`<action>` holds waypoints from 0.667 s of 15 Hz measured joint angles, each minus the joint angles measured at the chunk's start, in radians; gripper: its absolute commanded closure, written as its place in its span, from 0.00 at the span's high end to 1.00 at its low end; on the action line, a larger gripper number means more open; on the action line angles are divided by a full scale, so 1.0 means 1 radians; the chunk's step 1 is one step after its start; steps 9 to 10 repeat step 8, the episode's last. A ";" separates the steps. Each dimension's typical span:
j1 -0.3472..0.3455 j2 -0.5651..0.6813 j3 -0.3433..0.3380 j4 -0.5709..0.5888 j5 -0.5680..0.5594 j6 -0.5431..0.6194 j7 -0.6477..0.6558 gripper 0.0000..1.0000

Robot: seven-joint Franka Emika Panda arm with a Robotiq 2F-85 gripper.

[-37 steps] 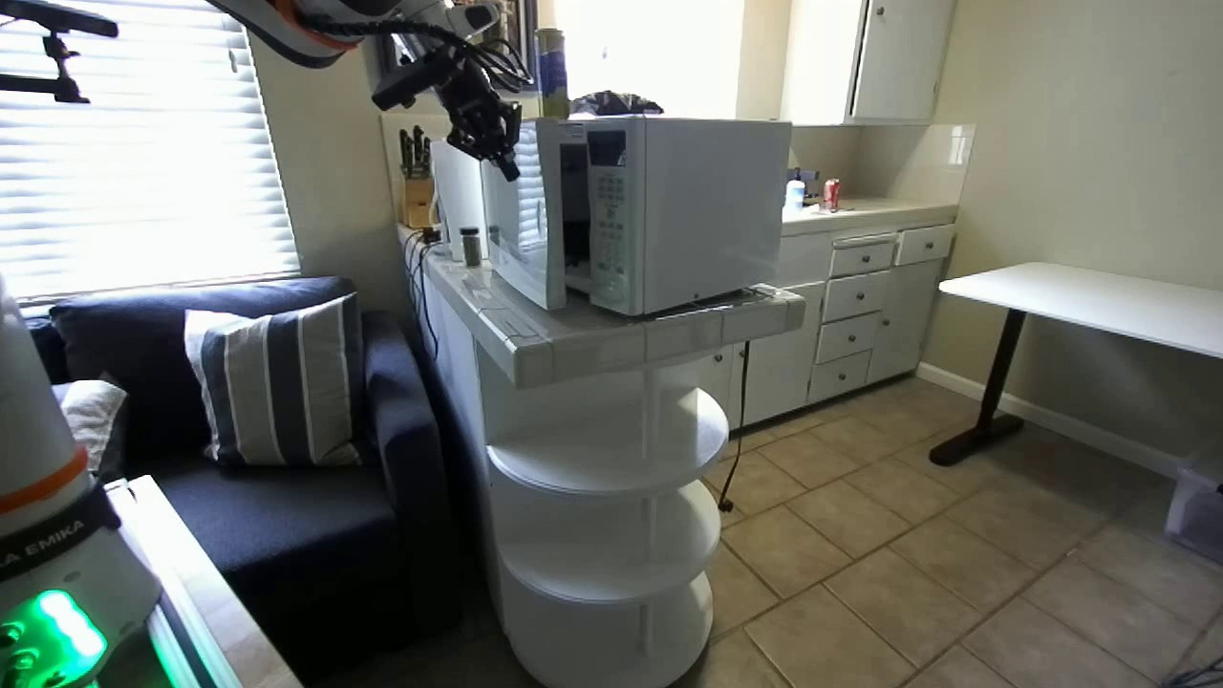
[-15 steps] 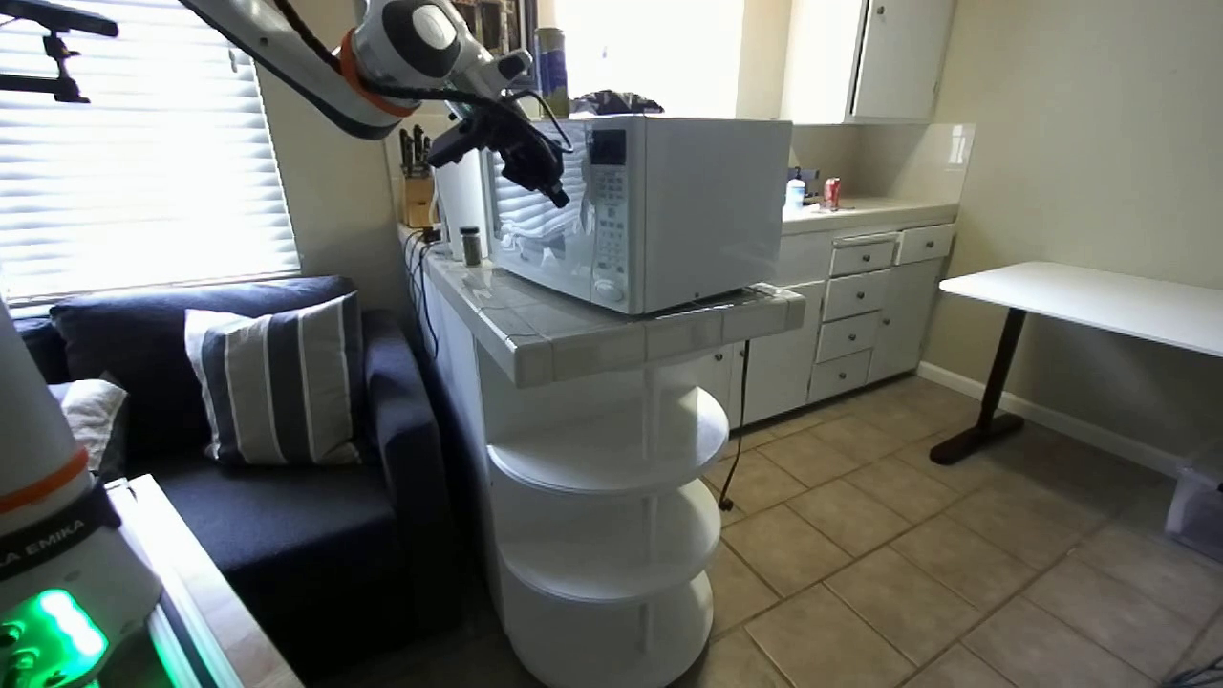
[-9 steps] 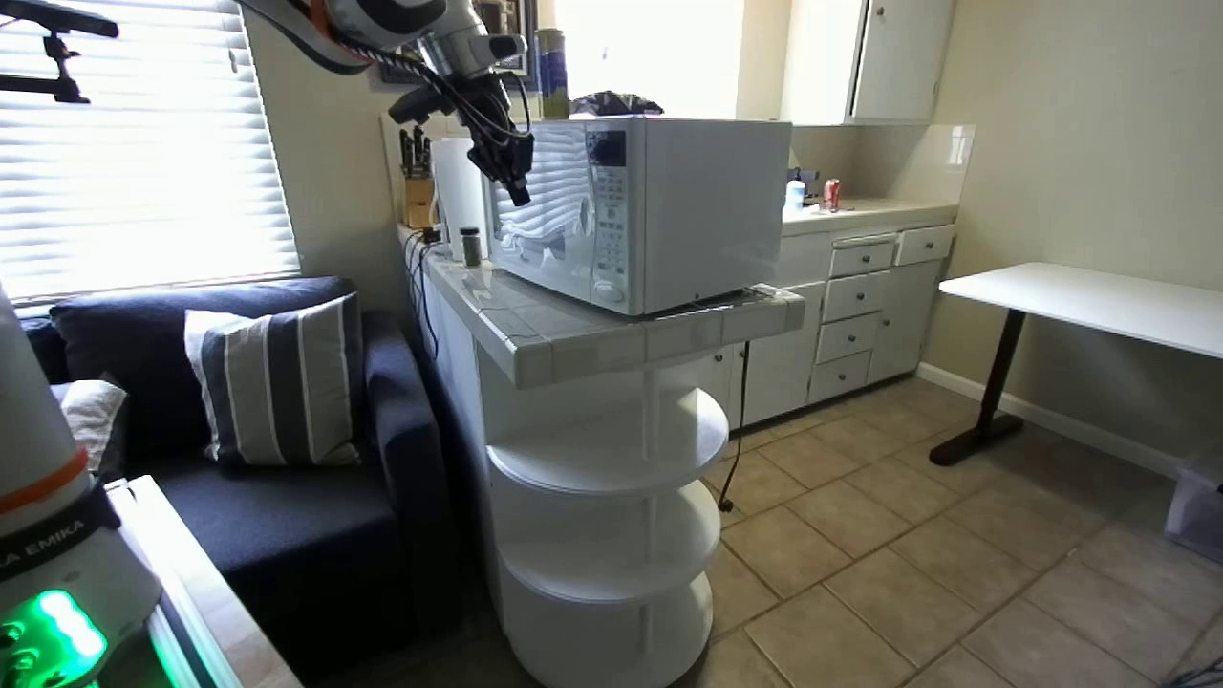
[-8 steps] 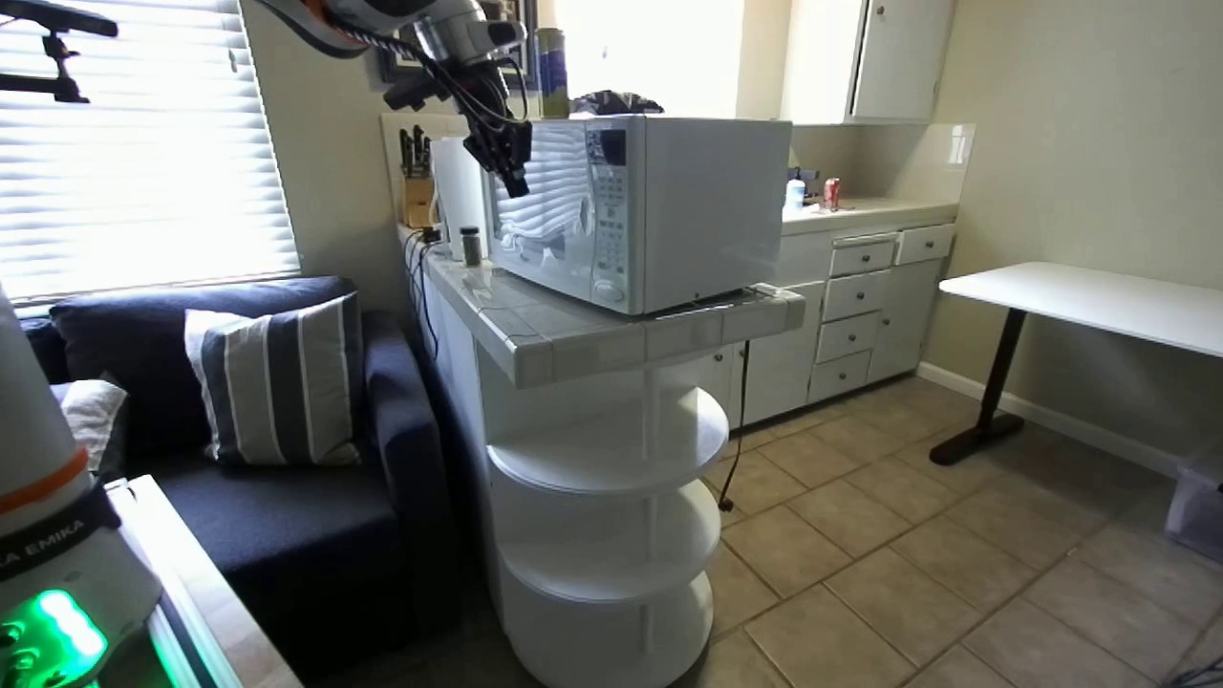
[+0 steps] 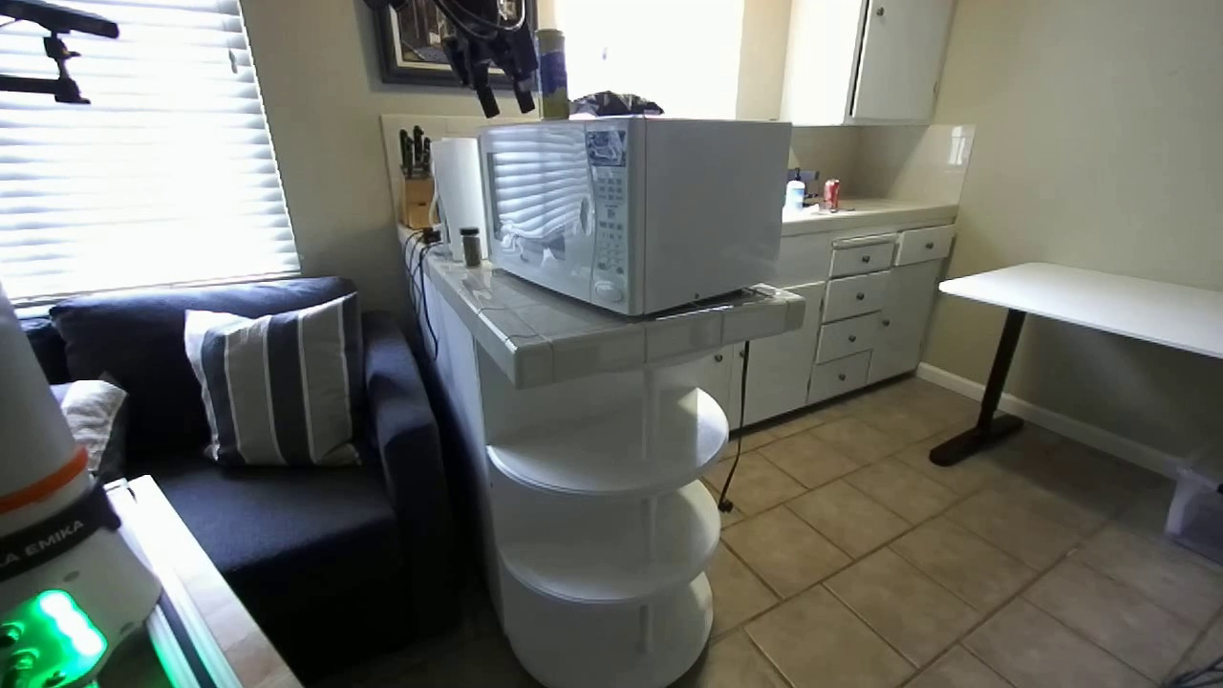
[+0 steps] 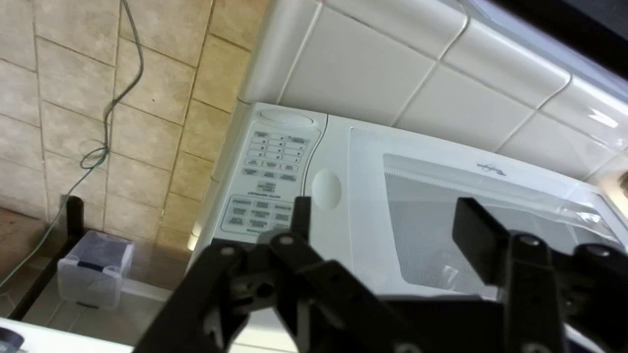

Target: Close the microwave door fully

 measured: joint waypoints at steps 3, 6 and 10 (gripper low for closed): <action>0.002 0.000 -0.005 0.024 0.016 -0.007 -0.024 1.00; 0.002 0.001 -0.005 0.024 0.016 -0.007 -0.024 1.00; 0.002 0.001 -0.005 0.024 0.016 -0.007 -0.024 1.00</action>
